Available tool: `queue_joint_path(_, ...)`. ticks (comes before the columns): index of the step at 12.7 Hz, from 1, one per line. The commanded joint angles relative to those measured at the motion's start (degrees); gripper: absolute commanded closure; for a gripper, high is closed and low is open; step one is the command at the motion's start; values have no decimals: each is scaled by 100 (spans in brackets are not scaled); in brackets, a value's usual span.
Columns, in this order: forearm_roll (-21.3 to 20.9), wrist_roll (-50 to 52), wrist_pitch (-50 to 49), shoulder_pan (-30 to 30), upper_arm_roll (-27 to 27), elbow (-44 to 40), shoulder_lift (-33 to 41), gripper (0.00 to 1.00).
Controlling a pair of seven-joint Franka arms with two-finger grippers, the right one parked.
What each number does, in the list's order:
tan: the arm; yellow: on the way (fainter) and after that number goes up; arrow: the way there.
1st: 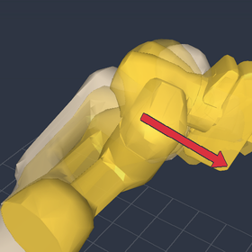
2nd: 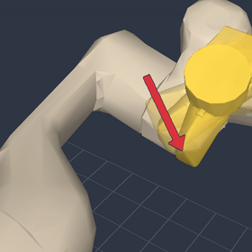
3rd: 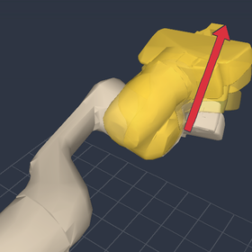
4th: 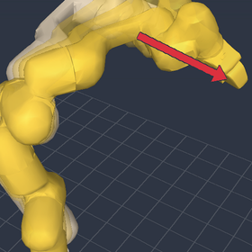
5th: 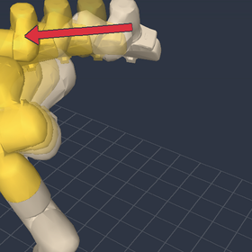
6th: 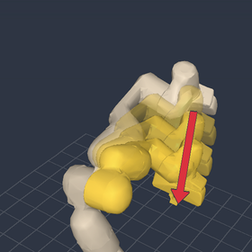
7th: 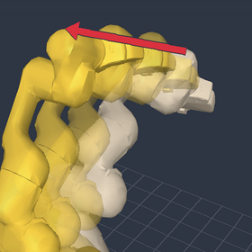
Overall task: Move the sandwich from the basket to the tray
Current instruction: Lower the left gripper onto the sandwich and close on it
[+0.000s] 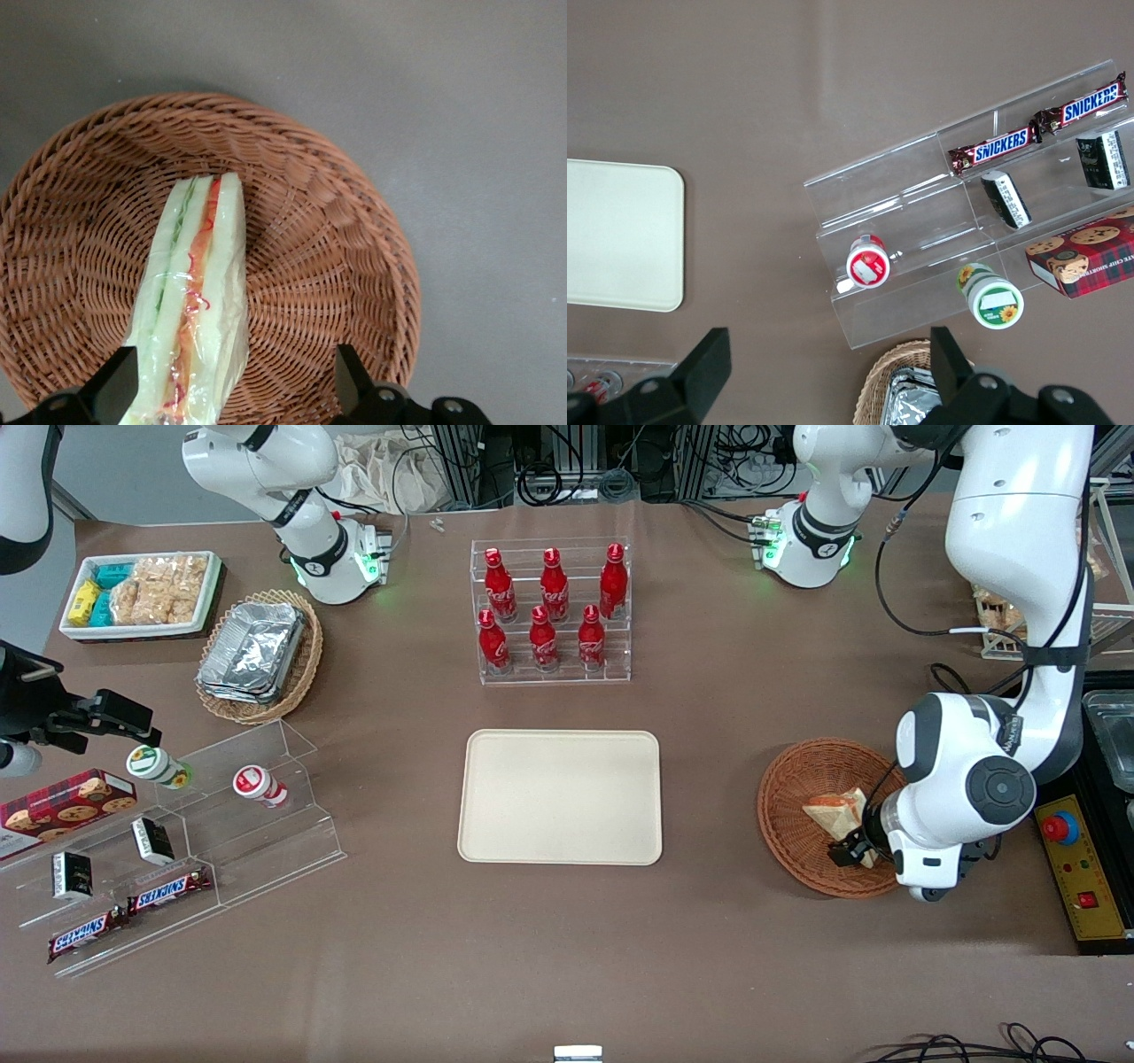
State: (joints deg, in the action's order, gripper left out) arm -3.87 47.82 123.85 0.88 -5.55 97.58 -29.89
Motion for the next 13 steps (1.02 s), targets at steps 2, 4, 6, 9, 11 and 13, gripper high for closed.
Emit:
queue_joint_path(2, -53, 122, 157, -9, 10, 314, 79, 0)
queue_joint_path(4, -53, 122, 148, -9, 10, 359, 71, 0)
queue_joint_path(6, -53, 122, 218, -9, 10, 420, 36, 0)
queue_joint_path(9, -44, 157, 219, -18, 10, 272, 88, 0)
queue_joint_path(11, -52, 166, 184, -18, 10, 113, 123, 0)
queue_joint_path(13, -61, 123, 175, -27, 10, 121, 193, 0)
